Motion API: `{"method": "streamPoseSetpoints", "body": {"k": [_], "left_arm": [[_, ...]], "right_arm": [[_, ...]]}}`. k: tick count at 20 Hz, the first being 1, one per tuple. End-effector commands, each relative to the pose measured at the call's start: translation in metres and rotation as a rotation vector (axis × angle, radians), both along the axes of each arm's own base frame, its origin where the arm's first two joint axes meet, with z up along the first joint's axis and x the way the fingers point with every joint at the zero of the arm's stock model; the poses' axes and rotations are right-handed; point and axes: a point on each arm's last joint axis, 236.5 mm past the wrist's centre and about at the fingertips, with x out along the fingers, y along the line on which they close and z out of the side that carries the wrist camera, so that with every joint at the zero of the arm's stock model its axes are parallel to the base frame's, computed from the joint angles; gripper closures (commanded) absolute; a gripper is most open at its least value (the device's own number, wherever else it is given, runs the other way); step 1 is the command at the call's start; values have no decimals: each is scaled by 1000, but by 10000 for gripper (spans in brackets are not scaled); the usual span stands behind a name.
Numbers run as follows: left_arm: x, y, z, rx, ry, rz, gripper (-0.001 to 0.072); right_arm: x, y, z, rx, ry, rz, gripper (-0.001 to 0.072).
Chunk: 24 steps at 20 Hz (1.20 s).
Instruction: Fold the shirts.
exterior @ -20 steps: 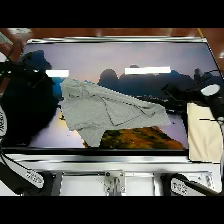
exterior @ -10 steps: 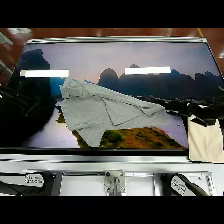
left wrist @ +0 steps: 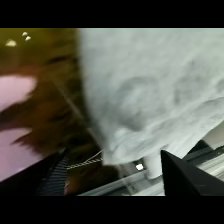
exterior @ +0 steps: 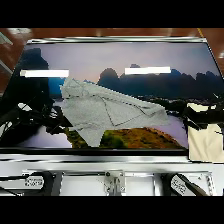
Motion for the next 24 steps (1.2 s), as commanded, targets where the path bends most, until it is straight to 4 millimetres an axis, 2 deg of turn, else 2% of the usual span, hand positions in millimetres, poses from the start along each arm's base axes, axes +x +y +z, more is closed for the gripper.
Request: {"method": "streamPoseSetpoints", "body": {"k": [1, 3, 4, 5, 9, 11, 12, 14, 19, 21, 23, 24], "left_arm": [[36, -12, -5, 7, -106, 122, 189], [45, -17, 1, -27, -125, 163, 384], [46, -21, 5, -45, -148, 139, 600], [45, -24, 9, -64, -179, 102, 670], [44, -20, 36, -90, -242, 68, 670], [49, -13, 51, -82, -290, 82, 670], [51, -11, 60, -77, -318, 84, 670], [53, -8, 74, -69, -362, 85, 670], [56, -7, 93, -67, -416, 92, 670], [60, -7, 94, -69, -427, 111, 670], [70, 1, 93, -37, -454, 144, 670], [74, 4, 93, -26, -464, 155, 669]], "right_arm": [[2, -2, -1, -5, -11, -8, 20], [-2, -5, -5, -22, 5, -3, 20], [-5, -4, -11, -19, 19, -19, 20], [-9, -3, -19, -7, 37, -48, 21], [-31, 21, -67, 121, 167, -96, 20], [-21, 35, -80, 204, 169, -104, 20], [-10, 39, -83, 242, 138, -121, 20], [9, 34, -87, 254, 83, -184, 20], [29, 13, -89, 197, 12, -266, 23], [29, 23, -94, 209, 27, -249, 150], [27, 47, -106, 217, 68, -188, 152], [26, 58, -111, 216, 82, -158, 279]]}}
